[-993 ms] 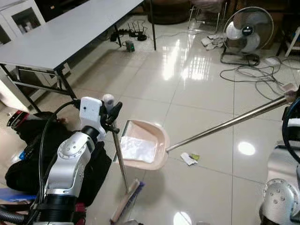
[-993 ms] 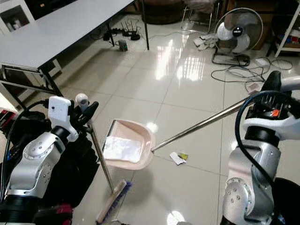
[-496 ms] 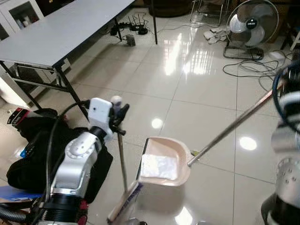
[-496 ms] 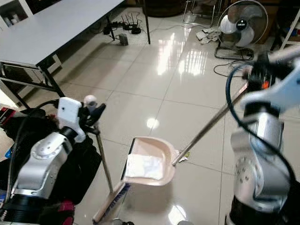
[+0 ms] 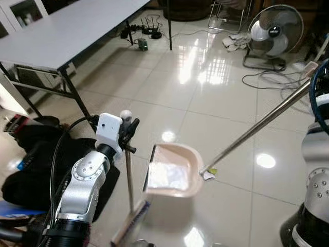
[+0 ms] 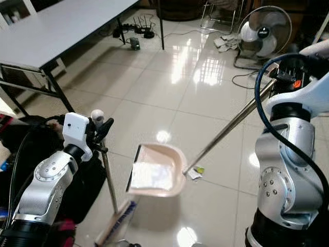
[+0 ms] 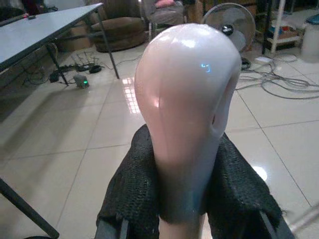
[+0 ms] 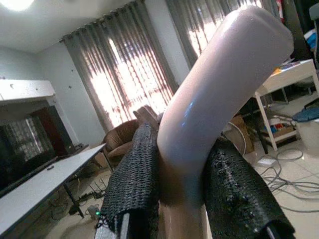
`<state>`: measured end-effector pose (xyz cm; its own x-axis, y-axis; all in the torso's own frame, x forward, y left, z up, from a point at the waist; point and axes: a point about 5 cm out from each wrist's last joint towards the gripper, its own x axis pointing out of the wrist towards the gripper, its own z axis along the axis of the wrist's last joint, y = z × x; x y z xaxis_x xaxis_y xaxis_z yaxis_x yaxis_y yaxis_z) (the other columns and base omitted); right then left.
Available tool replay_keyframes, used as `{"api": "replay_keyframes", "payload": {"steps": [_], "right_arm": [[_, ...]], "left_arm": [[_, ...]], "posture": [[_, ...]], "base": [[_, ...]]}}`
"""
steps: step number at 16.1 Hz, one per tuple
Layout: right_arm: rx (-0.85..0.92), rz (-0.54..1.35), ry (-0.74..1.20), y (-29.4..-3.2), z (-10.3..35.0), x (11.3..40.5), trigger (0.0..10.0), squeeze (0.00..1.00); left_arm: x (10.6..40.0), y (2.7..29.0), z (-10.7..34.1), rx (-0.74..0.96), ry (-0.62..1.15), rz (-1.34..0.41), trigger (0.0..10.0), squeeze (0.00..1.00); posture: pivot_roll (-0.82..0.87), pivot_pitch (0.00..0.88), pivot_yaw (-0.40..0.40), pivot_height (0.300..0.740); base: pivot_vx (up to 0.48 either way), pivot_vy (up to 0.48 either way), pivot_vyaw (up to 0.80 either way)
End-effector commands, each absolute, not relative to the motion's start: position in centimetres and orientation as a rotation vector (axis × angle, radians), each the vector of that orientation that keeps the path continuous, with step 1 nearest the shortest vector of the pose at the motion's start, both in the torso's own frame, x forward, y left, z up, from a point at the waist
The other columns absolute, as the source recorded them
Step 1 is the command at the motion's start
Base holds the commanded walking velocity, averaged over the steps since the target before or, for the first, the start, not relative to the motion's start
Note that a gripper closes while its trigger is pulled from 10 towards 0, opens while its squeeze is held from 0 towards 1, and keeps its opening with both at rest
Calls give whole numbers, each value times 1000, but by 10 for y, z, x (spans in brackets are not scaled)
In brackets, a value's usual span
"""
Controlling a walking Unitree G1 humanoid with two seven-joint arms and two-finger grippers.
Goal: Sweep floor
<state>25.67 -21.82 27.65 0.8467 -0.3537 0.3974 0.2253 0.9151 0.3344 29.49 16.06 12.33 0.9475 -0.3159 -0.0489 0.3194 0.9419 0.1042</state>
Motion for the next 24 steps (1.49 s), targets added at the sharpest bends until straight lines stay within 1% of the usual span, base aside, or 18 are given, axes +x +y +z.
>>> {"api": "replay_keyframes", "payload": {"steps": [1, 4, 9, 10, 12, 16, 18, 21, 24], "right_arm": [[305, -266, -515, -214, 287, 256, 10000, 0], [330, -261, -508, -215, 286, 259, 10000, 0], [362, -274, -524, -217, 287, 258, 10000, 0], [363, -281, -529, -218, 288, 256, 10000, 0], [349, -274, -522, -218, 291, 255, 10000, 0], [311, -246, -525, -216, 302, 256, 10000, 0], [308, -243, -535, -219, 308, 256, 10000, 0], [289, -261, -565, -231, 319, 255, 10000, 0], [272, -251, -555, -233, 321, 255, 10000, 0]], "left_arm": [[295, 162, 134, 125, -26, -296, 10000, 0], [289, 168, 135, 137, -29, -278, 10000, 0], [289, 165, 141, 147, -42, -295, 10000, 0], [291, 162, 142, 146, -46, -309, 10000, 0], [295, 157, 145, 152, -55, -338, 10000, 0], [296, 156, 144, 148, -53, -339, 10000, 0], [296, 154, 143, 146, -51, -344, 10000, 0], [298, 153, 143, 147, -50, -352, 10000, 0], [300, 152, 144, 146, -53, -352, 10000, 0]], "posture": [[-127, 35, 33, 740], [-108, 32, 19, 740], [-111, 34, 37, 740], [-119, 35, 54, 740], [-128, 37, 60, 740], [-140, 34, 58, 740], [-144, 33, 59, 740], [-143, 40, 64, 740], [-149, 43, 66, 740]], "base": [[0, 0, 0], [0, 0, 0], [0, -373, -800], [0, -428, -688], [0, -429, 0], [0, -428, 0], [0, -431, 0], [0, -429, 0], [0, -429, 0]]}}
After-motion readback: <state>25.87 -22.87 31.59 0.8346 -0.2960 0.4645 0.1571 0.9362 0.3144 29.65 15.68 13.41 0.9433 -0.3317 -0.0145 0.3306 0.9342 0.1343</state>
